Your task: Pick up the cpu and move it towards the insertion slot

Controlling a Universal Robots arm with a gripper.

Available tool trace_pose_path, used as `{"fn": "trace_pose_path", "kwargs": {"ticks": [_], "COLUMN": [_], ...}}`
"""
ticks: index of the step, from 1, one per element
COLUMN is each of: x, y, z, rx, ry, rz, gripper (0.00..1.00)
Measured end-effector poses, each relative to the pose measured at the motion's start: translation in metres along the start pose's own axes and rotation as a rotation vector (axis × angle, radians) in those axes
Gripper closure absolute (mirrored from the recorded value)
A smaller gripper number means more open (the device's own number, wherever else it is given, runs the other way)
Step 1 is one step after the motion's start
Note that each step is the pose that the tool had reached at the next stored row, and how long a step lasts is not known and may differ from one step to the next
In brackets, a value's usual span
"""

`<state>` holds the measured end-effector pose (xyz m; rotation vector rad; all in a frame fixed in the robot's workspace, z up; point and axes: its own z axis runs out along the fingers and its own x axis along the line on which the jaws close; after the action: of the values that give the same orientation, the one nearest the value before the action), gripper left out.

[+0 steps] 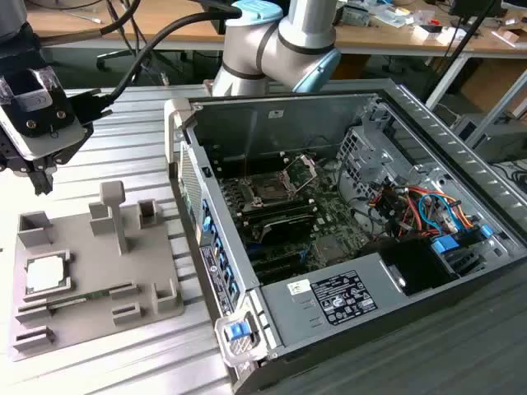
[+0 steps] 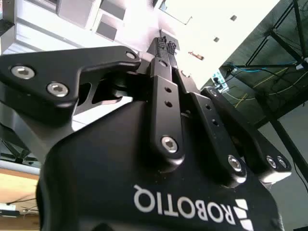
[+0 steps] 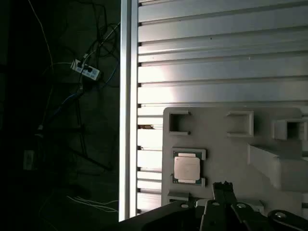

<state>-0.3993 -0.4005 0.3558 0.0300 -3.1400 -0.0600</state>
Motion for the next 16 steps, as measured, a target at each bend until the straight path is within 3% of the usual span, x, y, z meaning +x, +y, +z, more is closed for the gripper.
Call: {"fn": "trace_pose_path", "kwargs": {"ticks": [16], "x": [0.0001], "y": [-0.0001], "z": [0.0042], "rx": [0.0000], "ry": [0.0000], "rz": [0.000], "gripper": [0.89]}}
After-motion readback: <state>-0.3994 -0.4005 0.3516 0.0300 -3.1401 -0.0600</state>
